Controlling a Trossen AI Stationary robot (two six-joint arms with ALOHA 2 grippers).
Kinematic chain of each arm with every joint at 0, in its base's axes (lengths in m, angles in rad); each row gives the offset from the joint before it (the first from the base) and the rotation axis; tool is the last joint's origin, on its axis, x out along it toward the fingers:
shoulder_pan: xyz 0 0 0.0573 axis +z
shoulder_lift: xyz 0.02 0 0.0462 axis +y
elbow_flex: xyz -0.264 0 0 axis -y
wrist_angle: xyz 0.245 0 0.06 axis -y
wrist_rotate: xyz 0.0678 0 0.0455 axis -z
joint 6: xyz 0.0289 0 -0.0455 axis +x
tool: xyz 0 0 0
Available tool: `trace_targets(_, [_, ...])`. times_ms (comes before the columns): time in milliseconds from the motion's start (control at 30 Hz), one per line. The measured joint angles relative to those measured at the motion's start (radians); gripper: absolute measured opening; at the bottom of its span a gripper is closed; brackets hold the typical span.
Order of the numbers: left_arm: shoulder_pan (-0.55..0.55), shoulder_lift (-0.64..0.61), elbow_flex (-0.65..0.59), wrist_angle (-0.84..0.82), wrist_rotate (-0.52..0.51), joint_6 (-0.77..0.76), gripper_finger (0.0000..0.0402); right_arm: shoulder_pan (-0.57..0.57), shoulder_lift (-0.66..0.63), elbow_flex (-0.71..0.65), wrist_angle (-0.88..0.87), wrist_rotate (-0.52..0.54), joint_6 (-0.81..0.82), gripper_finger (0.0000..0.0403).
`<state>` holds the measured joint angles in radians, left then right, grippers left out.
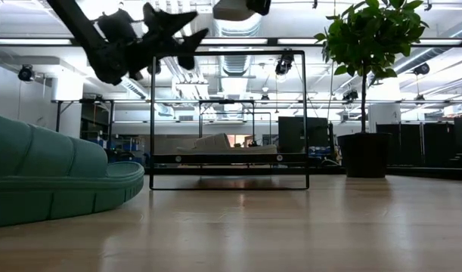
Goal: Pick and place slides into the shelf
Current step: Put the gray slipper on the shelf
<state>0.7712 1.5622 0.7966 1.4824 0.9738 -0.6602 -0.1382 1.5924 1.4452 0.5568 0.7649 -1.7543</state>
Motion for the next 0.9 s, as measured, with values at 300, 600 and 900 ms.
trace_targets(300, [0.111, -0.18, -0.023, -0.001, 0.184, 0.209, 0.0242, -0.067, -0.192, -0.002, -0.606, -0.429, 0.669, 0.0009])
trace_targets(600, [0.1, -0.347, -0.19, -0.009, 0.098, 0.799, 0.0241, -0.197, -0.245, -0.002, -0.684, -0.942, 1.273, 0.0009])
trace_targets(900, [0.075, -0.367, -0.291, -0.009, -0.009, 0.929, 0.0241, -0.208, -0.161, -0.005, -0.602, -1.208, 1.525, 0.0009])
